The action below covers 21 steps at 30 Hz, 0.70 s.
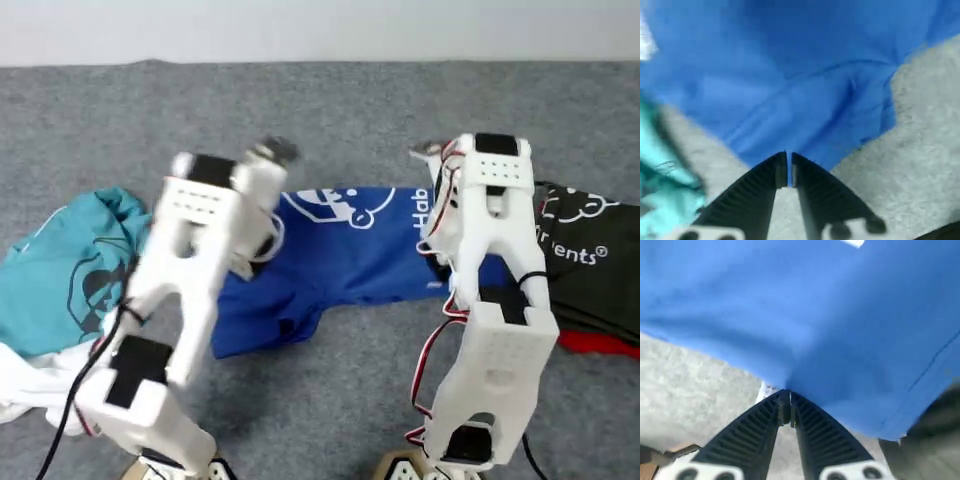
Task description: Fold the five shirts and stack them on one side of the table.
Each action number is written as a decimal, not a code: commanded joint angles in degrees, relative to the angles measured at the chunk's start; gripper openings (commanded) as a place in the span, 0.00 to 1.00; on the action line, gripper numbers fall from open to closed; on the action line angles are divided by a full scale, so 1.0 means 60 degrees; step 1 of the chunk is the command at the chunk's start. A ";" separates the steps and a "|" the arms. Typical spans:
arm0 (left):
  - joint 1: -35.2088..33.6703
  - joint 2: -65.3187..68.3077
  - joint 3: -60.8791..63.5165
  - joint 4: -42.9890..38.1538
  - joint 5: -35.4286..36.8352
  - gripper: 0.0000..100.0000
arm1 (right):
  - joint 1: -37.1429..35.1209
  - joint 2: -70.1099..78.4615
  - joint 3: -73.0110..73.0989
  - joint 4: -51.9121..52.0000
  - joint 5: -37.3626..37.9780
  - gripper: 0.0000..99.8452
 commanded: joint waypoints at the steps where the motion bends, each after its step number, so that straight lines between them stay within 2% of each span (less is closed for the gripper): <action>1: -0.0103 0.0571 0.0608 -0.0703 -0.0044 0.02 | 0.0432 0.0081 0.0073 -0.0623 -0.0029 0.01; 5: -0.0777 0.1714 0.0667 -0.0850 -0.0103 0.02 | 0.1106 0.0901 0.0059 -0.1136 0.0659 0.01; 10: -0.1040 0.2315 0.0667 -0.0879 -0.0117 0.02 | 0.1736 0.1341 0.0044 -0.1355 0.0762 0.01; 14: -0.0952 0.1436 0.0696 -0.0821 -0.0103 0.01 | 0.1692 0.0916 0.0044 -0.1062 0.0762 0.01; 21: -0.0967 -0.1451 0.0696 -0.0029 -0.0117 0.01 | 0.1253 -0.0842 0.0044 -0.0696 0.0762 0.01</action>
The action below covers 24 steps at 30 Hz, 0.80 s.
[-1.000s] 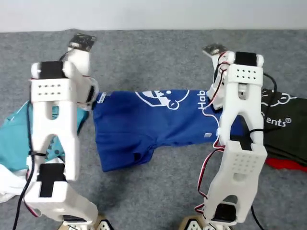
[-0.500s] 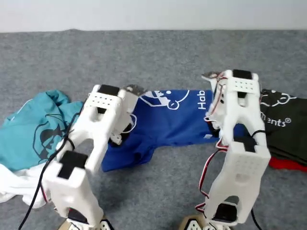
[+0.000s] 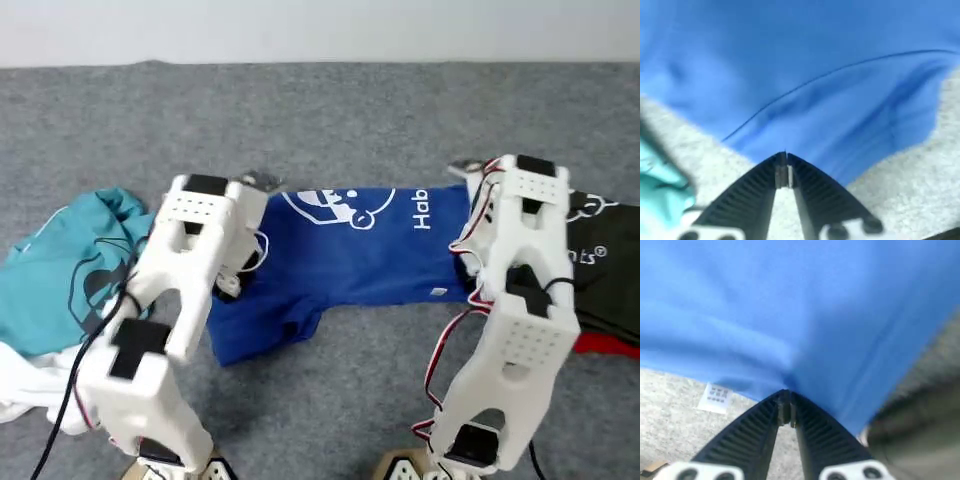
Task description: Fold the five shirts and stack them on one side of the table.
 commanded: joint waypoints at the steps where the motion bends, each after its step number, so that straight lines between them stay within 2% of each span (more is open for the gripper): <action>1: -0.0044 -0.1890 -0.0022 0.0527 -0.0132 0.01 | -0.0315 -0.1487 -0.0015 0.0330 0.0088 0.01; 6: -0.0161 -0.3575 -0.0007 0.0718 -0.0132 0.01 | -0.0842 -0.2601 -0.0015 0.0872 0.0088 0.01; 9: -0.0733 -0.4410 -0.0051 0.0850 -0.0132 0.01 | -0.1399 -0.3172 -0.0015 0.1297 0.0088 0.01; 15: -0.3634 -0.5275 0.0051 0.0894 -0.0132 0.01 | -0.3201 -0.3993 0.0029 0.1575 0.0073 0.01; 21: -0.6725 -0.5275 0.0740 0.0396 -0.0747 0.01 | -0.5897 -0.3773 0.0029 0.1546 0.0088 0.02; 24: -0.7927 -0.5275 0.1502 -0.0132 -0.1055 0.01 | -0.7172 -0.3436 0.0029 0.1546 0.0088 0.07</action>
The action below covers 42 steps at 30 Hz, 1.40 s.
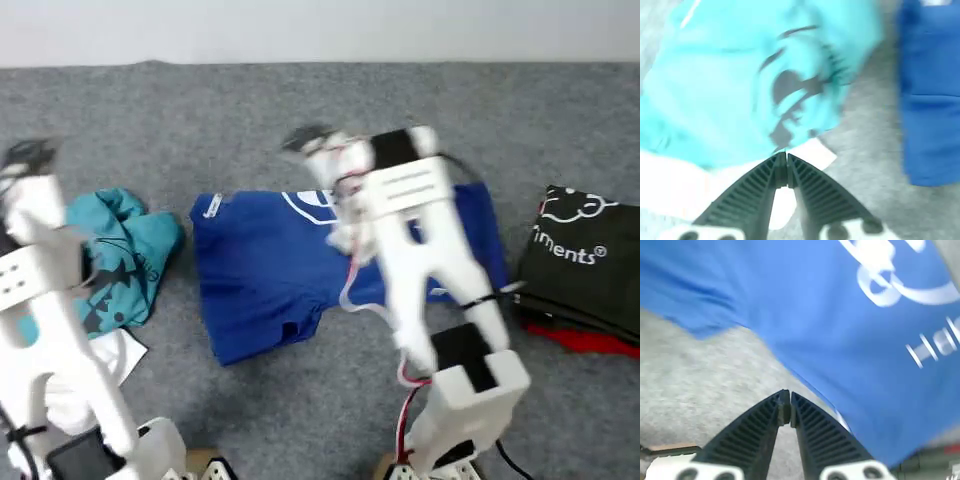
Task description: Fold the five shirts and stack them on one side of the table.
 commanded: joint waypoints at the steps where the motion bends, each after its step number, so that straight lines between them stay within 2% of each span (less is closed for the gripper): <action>1: -0.1436 -0.0322 0.0667 -0.0718 -0.0498 0.01 | -0.1487 0.0139 -0.0044 0.0344 0.0088 0.10; 4: -0.2139 -0.0322 0.1341 -0.1128 -0.0850 0.01 | -0.2586 0.0564 -0.0044 0.0344 0.0088 0.19; 6: -0.2432 -0.0322 0.1663 -0.1289 -0.1084 0.01 | -0.3260 0.0901 -0.0044 0.0330 0.0088 0.22; 12: -0.2930 -0.0322 0.2000 -0.1582 -0.1304 0.01 | -0.5106 0.2293 -0.0088 0.0154 0.0088 0.22; 17: -0.3121 -0.0322 0.2000 -0.1597 -0.1319 0.01 | -0.6000 0.2762 -0.0088 -0.0447 0.0044 0.22; 22: -0.3121 -0.0337 0.2000 -0.1553 -0.1333 0.01 | -0.5985 0.2952 -0.0088 -0.1179 0.0029 0.29; 32: -0.3121 -0.0337 0.2000 -0.1582 -0.1333 0.01 | -0.5575 0.3465 -0.0073 -0.2484 0.0073 0.29; 42: -0.3121 -0.0337 0.2000 -0.1597 -0.1333 0.01 | -0.5297 0.4842 -0.0103 -0.2513 0.0088 0.28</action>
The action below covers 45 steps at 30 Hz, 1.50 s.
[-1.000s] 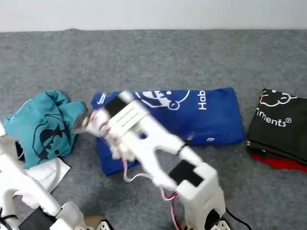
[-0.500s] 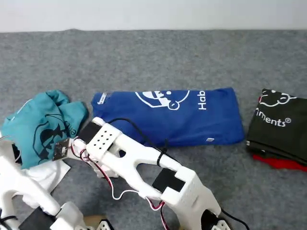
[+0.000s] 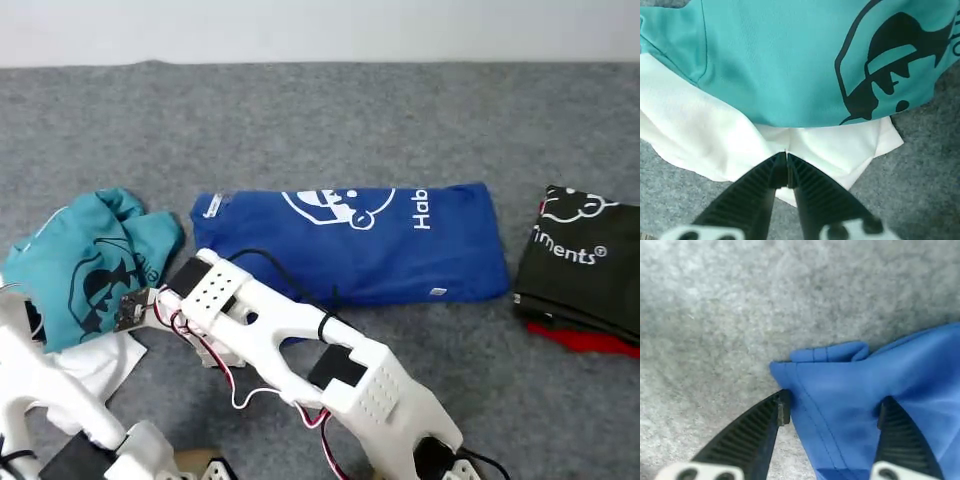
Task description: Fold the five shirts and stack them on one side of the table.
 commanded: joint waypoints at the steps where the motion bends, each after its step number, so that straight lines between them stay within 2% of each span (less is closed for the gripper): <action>1: -0.0044 -0.0337 -0.0022 -0.0161 -0.0073 0.01 | 0.0432 0.0330 0.0044 -0.0066 0.0073 0.28; 3: -0.0044 -0.0337 -0.0007 -0.0161 -0.0073 0.01 | 0.0520 0.0388 -0.0117 -0.0066 0.0073 0.24; 8: -0.0044 -0.0337 -0.0007 -0.0161 -0.0073 0.01 | 0.0960 0.0564 -0.0586 -0.0212 0.0088 0.05; 11: -0.0044 -0.0337 -0.0007 -0.0161 -0.0073 0.01 | 0.1136 0.0769 -0.1026 -0.0183 0.0088 0.01; 18: 0.0000 -0.0337 -0.0007 -0.0132 -0.0073 0.01 | 0.1458 0.0520 -0.1934 0.0359 0.0088 0.01; 32: 0.0000 -0.0337 0.0081 -0.0117 -0.0073 0.01 | 0.2029 0.0388 -0.5524 0.2410 0.0689 0.01; 39: 0.0015 -0.0337 0.0344 -0.0176 -0.0073 0.01 | 0.2425 0.0432 -0.5641 0.2103 0.1026 0.01; 42: 0.0015 -0.0337 0.0344 -0.0176 -0.0073 0.01 | 0.2703 0.0667 -0.5685 0.1766 0.1011 0.07; 45: 0.0015 -0.0337 0.0330 -0.0176 -0.0073 0.01 | 0.3026 0.0930 -0.5685 0.1502 0.0967 0.20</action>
